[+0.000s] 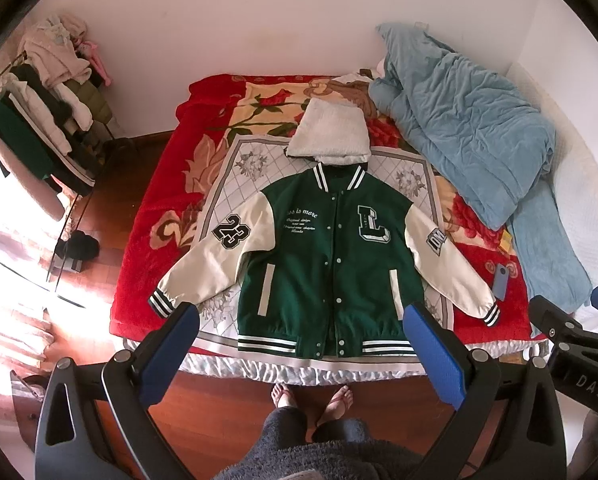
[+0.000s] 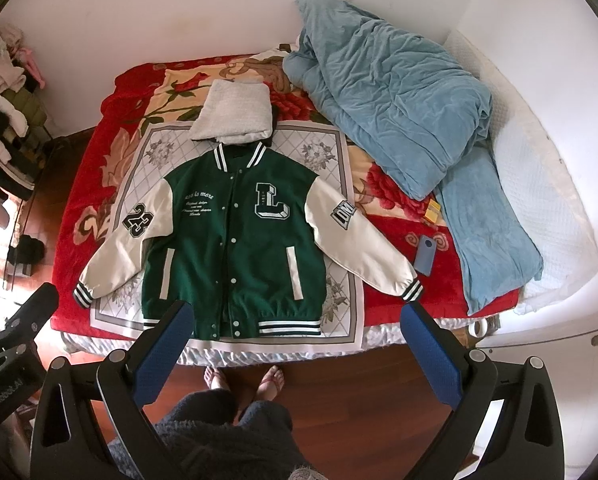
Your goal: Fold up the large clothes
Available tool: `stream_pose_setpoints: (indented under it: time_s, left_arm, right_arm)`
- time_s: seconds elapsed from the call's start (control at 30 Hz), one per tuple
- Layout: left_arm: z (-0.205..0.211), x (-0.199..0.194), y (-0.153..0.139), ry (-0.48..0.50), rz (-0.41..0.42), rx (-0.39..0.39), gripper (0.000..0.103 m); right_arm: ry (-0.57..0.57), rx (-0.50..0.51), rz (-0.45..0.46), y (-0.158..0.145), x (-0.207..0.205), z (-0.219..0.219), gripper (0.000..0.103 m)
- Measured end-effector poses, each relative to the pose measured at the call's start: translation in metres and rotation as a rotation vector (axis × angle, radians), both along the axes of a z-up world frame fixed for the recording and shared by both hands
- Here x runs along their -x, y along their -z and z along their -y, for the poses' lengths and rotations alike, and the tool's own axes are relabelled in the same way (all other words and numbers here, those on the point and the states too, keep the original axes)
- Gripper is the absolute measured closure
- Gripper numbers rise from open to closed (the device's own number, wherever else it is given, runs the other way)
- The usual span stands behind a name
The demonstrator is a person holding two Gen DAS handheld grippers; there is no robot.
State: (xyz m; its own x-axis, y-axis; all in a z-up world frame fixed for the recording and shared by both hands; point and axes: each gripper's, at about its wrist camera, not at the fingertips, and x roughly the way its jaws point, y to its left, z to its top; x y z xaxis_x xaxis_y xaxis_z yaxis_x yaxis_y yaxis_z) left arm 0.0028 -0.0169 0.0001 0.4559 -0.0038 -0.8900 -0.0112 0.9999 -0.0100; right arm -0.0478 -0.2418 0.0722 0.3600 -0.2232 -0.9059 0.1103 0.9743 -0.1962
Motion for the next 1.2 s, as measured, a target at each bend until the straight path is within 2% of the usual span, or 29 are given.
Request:
stream_pose_setpoints:
  time_s: [0.33,0.4,0.63,0.67,1.2]
  left_arm:
    - [0.019,0.007,0.004,0.001,-0.002,0.002,0.0]
    - [0.005,0.001,0.003,0.002,-0.001,0.002,0.0]
    - [0.02,0.006,0.004,-0.002,0.004,0.004,0.0]
    - [0.005,0.001,0.003,0.002,-0.005,0.003,0.0]
    - [0.021,0.003,0.007,0.005,-0.002,0.004,0.0]
  right_arm:
    - [0.0,0.0,-0.002,-0.001,0.0,0.0,0.0]
    - [0.001,0.001,-0.001,-0.001,0.001,0.0,0.0]
    - [-0.001,0.003,-0.002,-0.002,0.0,-0.001,0.0]
    - [-0.002,0.005,-0.001,-0.002,0.0,-0.001,0.0]
    - [0.0,-0.003,-0.004,0.0,0.002,0.002,0.0]
